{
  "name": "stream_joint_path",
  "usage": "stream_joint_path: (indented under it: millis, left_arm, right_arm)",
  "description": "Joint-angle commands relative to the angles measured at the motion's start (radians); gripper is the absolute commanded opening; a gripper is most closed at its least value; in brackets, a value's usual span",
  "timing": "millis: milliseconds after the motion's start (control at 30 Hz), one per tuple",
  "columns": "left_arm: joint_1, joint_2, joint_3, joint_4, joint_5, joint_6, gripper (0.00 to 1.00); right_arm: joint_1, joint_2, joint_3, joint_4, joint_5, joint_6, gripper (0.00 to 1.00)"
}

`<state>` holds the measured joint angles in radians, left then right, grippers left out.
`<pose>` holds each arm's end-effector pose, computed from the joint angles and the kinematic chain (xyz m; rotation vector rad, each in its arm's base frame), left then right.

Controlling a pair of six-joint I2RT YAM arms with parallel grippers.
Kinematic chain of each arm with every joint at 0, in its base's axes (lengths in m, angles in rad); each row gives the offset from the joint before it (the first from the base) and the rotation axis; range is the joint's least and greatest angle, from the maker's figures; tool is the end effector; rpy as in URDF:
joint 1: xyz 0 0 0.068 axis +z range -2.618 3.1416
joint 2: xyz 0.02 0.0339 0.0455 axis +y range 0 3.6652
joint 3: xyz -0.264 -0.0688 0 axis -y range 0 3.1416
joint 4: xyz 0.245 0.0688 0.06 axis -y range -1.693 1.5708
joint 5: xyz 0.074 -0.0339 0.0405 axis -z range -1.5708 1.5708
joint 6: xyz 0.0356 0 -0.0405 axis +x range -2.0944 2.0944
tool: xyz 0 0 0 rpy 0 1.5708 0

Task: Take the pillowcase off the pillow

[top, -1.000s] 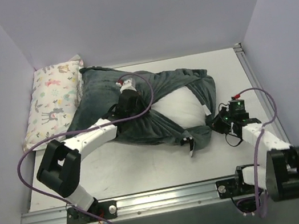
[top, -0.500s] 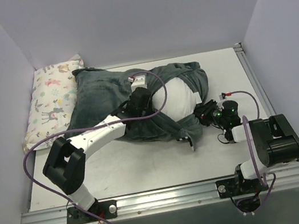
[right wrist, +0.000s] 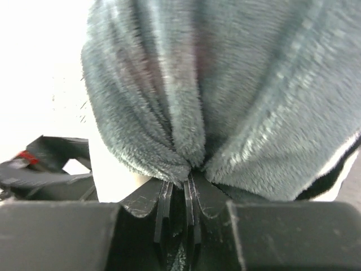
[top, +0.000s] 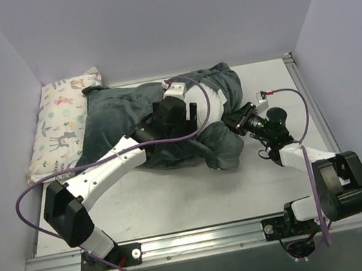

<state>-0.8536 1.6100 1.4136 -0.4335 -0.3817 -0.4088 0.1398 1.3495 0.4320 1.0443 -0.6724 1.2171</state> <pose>0.2524 -0.2693 0.3253 0.2688 2.1488 -0.3106 0.2540 0.0581 0.2259 0.2701 1.6647 1.5436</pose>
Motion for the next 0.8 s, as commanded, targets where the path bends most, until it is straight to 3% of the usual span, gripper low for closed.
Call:
stream_joint_path:
  millis: [0,233,433,767]
  left_arm:
    - [-0.065,-0.053,0.116,-0.079,0.023,0.037,0.91]
    - [-0.127,-0.039,0.249,-0.09,-0.013,0.034,0.95]
    - [-0.125,0.08,0.375,-0.148,-0.01,0.044,0.97]
    - [-0.114,0.252,0.458,-0.185,-0.009,0.033,0.98]
  right_arm:
    - [0.064,-0.075,0.094,-0.033,-0.058,-0.109,0.09]
    - [0.098,-0.066,0.125,-0.096,-0.047,-0.146,0.05]
    - [0.115,-0.075,0.137,-0.151,-0.026,-0.177,0.04]
    - [0.127,-0.093,0.149,-0.204,-0.01,-0.205,0.01]
